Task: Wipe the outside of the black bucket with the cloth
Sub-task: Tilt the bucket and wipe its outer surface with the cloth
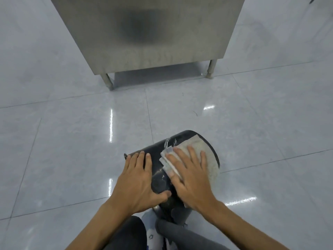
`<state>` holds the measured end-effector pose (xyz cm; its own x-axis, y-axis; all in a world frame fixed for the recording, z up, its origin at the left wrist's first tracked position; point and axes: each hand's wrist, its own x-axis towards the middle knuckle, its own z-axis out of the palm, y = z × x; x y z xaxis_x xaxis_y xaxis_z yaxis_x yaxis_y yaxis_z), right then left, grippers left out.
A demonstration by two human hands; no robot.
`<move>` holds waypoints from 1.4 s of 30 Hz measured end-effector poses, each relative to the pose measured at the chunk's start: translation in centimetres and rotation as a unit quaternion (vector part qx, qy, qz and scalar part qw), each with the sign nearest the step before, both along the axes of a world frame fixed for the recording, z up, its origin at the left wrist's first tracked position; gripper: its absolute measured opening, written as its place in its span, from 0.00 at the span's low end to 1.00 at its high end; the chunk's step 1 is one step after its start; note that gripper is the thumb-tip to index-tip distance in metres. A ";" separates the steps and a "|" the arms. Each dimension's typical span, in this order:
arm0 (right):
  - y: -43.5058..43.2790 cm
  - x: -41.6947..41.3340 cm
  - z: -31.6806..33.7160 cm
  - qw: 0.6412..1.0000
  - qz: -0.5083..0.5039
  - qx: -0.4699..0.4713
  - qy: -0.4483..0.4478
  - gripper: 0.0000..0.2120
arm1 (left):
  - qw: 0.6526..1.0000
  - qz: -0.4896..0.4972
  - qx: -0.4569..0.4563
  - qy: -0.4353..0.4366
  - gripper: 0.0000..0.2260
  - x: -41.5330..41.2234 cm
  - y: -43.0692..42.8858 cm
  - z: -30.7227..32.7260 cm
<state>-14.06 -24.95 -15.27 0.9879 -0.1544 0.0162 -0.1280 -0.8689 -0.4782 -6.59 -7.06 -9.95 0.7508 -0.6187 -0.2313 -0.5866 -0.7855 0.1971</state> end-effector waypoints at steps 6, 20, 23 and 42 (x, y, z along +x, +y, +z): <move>-2.4 2.1 -0.4 0.999 0.006 -0.040 -0.008 0.25 | 1.000 -0.015 -0.007 0.002 0.55 0.0 0.0 0.3; 2.8 -2.1 -0.1 0.997 0.041 0.023 -0.068 0.25 | 0.999 -0.015 -0.023 0.022 0.57 1.3 0.7 0.1; 0.3 -1.1 -0.3 0.997 0.056 -0.011 -0.060 0.24 | 0.999 -0.019 -0.018 0.038 0.59 0.8 0.5 0.1; -0.1 1.2 -0.4 0.998 0.025 -0.025 -0.056 0.21 | 0.998 -0.010 -0.035 0.045 0.59 0.8 0.5 -0.6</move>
<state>-12.90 -25.03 -15.66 0.9859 -0.1009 0.1336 -0.0315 -0.8957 -0.4436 -5.81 -6.59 -10.55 0.7167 -0.6503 -0.2520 -0.5796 -0.7563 0.3035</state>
